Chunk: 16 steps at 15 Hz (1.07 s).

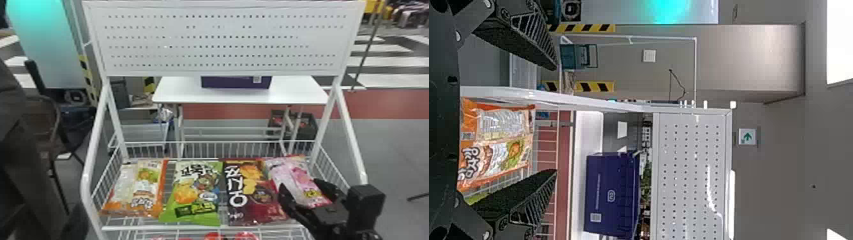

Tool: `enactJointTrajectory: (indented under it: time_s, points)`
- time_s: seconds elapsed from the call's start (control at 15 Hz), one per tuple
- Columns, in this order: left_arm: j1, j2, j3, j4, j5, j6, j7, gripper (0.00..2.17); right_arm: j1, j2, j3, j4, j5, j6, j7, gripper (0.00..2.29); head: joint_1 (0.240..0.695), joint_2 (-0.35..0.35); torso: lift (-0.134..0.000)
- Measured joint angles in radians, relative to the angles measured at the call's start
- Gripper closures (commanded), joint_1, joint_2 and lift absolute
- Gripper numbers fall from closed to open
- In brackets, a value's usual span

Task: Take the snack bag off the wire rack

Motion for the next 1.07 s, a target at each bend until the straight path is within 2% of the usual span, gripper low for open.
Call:
enactJointTrajectory:
  time_s: [0.27, 0.53, 0.6, 0.8, 0.87, 0.93, 1.0, 1.07]
  points:
    - [0.001, 0.002, 0.001, 0.000, -0.003, 0.003, 0.000, 0.16, -0.138, 0.018, 0.043, 0.204, 0.002, -0.010, 0.000, 0.10, 0.499, 0.000, 0.000]
    - [-0.002, 0.000, -0.002, 0.004, -0.007, 0.003, 0.000, 0.16, -0.182, 0.015, 0.036, 0.310, 0.003, -0.008, -0.002, 0.15, 0.499, 0.000, 0.000]
    - [-0.005, -0.001, -0.003, 0.006, -0.008, 0.003, 0.000, 0.16, -0.183, 0.014, 0.036, 0.321, 0.003, -0.007, -0.004, 0.39, 0.499, 0.000, 0.000]
    - [-0.008, 0.000, -0.005, 0.009, -0.009, 0.004, 0.000, 0.16, -0.179, 0.015, 0.031, 0.327, -0.002, 0.004, -0.001, 1.90, 0.499, 0.000, 0.000]
    - [-0.009, 0.000, -0.005, 0.010, -0.009, 0.005, 0.000, 0.16, -0.174, 0.016, 0.027, 0.320, -0.007, 0.016, 0.000, 2.04, 0.499, 0.000, 0.000]
    - [-0.010, 0.001, -0.005, 0.011, -0.009, 0.006, 0.000, 0.16, -0.170, 0.018, 0.024, 0.312, -0.011, 0.034, 0.000, 2.05, 0.499, 0.000, 0.000]
    - [-0.010, 0.002, -0.004, 0.011, -0.009, 0.006, 0.000, 0.16, -0.167, 0.018, 0.020, 0.305, -0.017, 0.046, 0.002, 2.23, 0.499, 0.000, 0.000]
    - [-0.010, 0.003, -0.004, 0.012, -0.009, 0.006, 0.000, 0.16, -0.165, 0.018, 0.016, 0.300, -0.023, 0.052, 0.004, 2.23, 0.499, 0.000, 0.000]
